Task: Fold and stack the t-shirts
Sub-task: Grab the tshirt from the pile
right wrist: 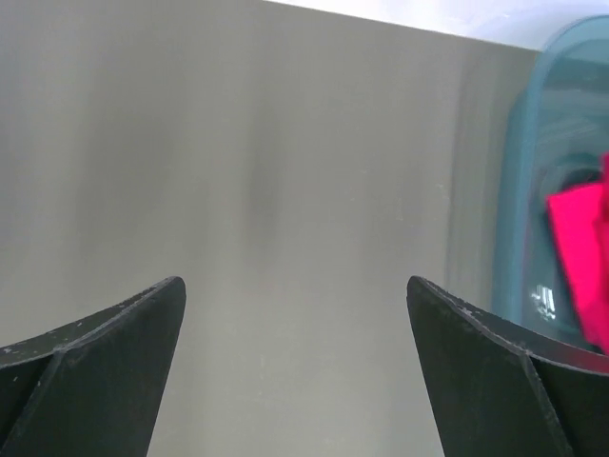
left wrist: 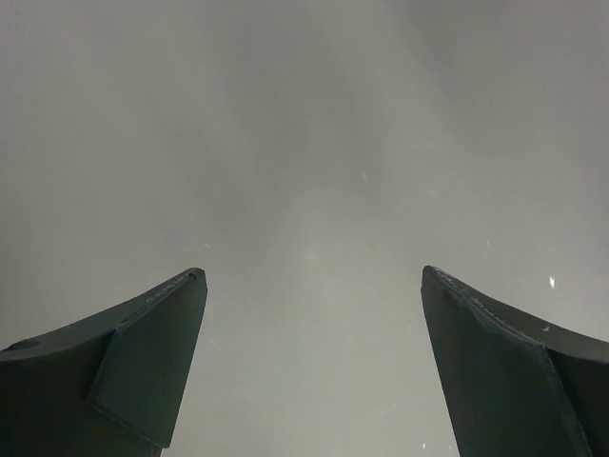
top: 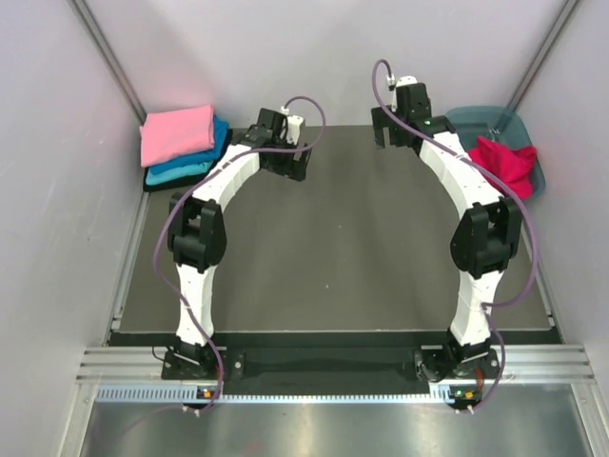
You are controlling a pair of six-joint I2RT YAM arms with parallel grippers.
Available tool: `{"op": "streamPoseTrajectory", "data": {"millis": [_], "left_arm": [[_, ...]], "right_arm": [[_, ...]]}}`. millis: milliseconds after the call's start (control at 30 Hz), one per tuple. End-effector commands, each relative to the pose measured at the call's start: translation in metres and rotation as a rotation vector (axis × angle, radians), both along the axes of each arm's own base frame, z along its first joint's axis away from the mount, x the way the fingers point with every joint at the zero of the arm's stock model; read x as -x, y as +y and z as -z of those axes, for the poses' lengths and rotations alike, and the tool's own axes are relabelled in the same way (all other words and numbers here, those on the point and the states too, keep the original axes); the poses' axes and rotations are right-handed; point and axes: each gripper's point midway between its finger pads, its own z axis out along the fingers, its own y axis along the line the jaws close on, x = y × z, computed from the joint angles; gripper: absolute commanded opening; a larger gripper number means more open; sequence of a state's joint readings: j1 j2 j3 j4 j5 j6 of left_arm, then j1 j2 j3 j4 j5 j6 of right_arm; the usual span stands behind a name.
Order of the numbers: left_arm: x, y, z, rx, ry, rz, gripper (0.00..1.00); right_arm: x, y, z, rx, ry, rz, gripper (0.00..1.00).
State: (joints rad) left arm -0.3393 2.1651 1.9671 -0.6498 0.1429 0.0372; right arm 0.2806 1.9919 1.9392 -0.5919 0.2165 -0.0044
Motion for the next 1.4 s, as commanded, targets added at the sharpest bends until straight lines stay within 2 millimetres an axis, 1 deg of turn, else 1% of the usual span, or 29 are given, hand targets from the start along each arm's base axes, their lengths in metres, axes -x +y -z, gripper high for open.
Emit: {"op": "streamPoseTrajectory", "data": {"millis": [0,33,100,133,200,233,267,300,333,367,400,433,500,533,600,667,700,733,767,800,833,967,1000,1067,1133,1267,1300,1333,1367], "left_arm": [[0.016,0.002,-0.029,0.013,-0.031,0.049,0.99],[0.021,0.002,-0.021,0.017,-0.013,0.054,0.99],[0.026,-0.001,-0.023,0.044,-0.007,0.056,0.99],[0.029,-0.001,-0.022,0.045,-0.002,0.069,0.98],[0.037,-0.002,-0.028,0.018,-0.009,0.157,0.95],[0.039,0.001,-0.028,-0.003,-0.014,0.173,0.93],[0.04,0.003,-0.029,-0.018,-0.023,0.187,0.91],[0.04,0.005,-0.027,-0.042,-0.031,0.205,0.85],[0.041,0.008,-0.022,-0.059,-0.02,0.206,0.82],[0.041,0.009,-0.014,-0.07,0.002,0.199,0.79],[0.046,0.013,-0.009,-0.074,0.049,0.177,0.78],[0.044,0.012,-0.011,-0.069,0.055,0.169,0.75],[0.048,0.01,-0.005,-0.054,0.082,0.169,0.73],[0.051,0.006,-0.004,-0.036,0.08,0.185,0.73],[0.054,0.006,0.0,-0.031,0.085,0.188,0.73],[0.055,0.008,0.006,-0.04,0.102,0.183,0.72],[0.055,0.008,0.005,-0.04,0.104,0.18,0.72],[0.056,0.007,0.005,-0.039,0.105,0.182,0.72],[0.056,0.007,0.005,-0.038,0.104,0.184,0.72],[0.058,0.008,0.007,-0.039,0.109,0.185,0.72],[0.059,0.008,0.005,-0.041,0.106,0.188,0.72],[0.061,0.009,0.004,-0.052,0.105,0.196,0.72],[0.061,0.01,0.004,-0.063,0.1,0.2,0.72],[0.061,0.011,0.006,-0.077,0.1,0.196,0.72],[0.06,0.013,0.008,-0.098,0.098,0.197,0.72],[0.06,0.012,0.013,-0.109,0.103,0.202,0.72],[0.059,0.011,0.012,-0.11,0.1,0.202,0.72],[0.059,0.011,0.016,-0.114,0.106,0.203,0.72],[0.058,0.01,0.016,-0.115,0.106,0.204,0.72]], "right_arm": [[0.0,-0.033,-0.039,0.087,-0.081,0.061,1.0],[0.002,-0.049,-0.047,0.191,-0.096,0.042,1.0],[0.007,-0.069,-0.064,0.235,-0.127,0.051,1.0],[0.006,-0.083,-0.067,0.193,-0.12,0.03,1.0],[0.012,-0.098,-0.069,0.102,-0.086,0.016,1.0],[0.012,-0.113,-0.074,0.027,-0.092,0.02,1.0],[0.013,-0.122,-0.074,0.012,-0.087,0.022,1.0],[0.015,-0.139,-0.07,0.014,-0.078,0.046,0.99],[0.017,-0.162,-0.067,0.046,-0.066,0.092,0.99],[0.019,-0.173,-0.065,0.063,-0.055,0.109,0.99],[0.023,-0.183,-0.055,0.074,-0.017,0.114,0.98],[0.027,-0.2,-0.051,0.083,0.001,0.137,0.96],[0.032,-0.215,-0.037,0.082,0.044,0.135,0.9],[0.035,-0.232,-0.03,0.071,0.063,0.165,0.86],[0.035,-0.251,-0.013,0.064,0.097,0.2,0.82],[0.034,-0.27,-0.004,0.045,0.107,0.214,0.69],[0.028,-0.279,0.002,0.043,0.112,0.22,0.62],[0.028,-0.291,0.006,0.047,0.117,0.237,0.53],[0.023,-0.299,0.018,0.048,0.138,0.245,0.52],[0.018,-0.307,0.011,0.055,0.115,0.256,0.5],[0.016,-0.314,0.014,0.053,0.116,0.261,0.5],[0.007,-0.325,0.033,0.065,0.142,0.255,0.54],[0.005,-0.324,0.047,0.055,0.164,0.245,0.54],[0.003,-0.323,0.05,0.046,0.163,0.234,0.54],[0.0,-0.321,0.063,0.034,0.183,0.225,0.54],[-0.003,-0.321,0.079,0.037,0.208,0.212,0.53],[-0.003,-0.321,0.081,0.04,0.211,0.211,0.52],[-0.004,-0.322,0.083,0.046,0.214,0.209,0.45],[-0.004,-0.323,0.086,0.05,0.219,0.203,0.4]]}}
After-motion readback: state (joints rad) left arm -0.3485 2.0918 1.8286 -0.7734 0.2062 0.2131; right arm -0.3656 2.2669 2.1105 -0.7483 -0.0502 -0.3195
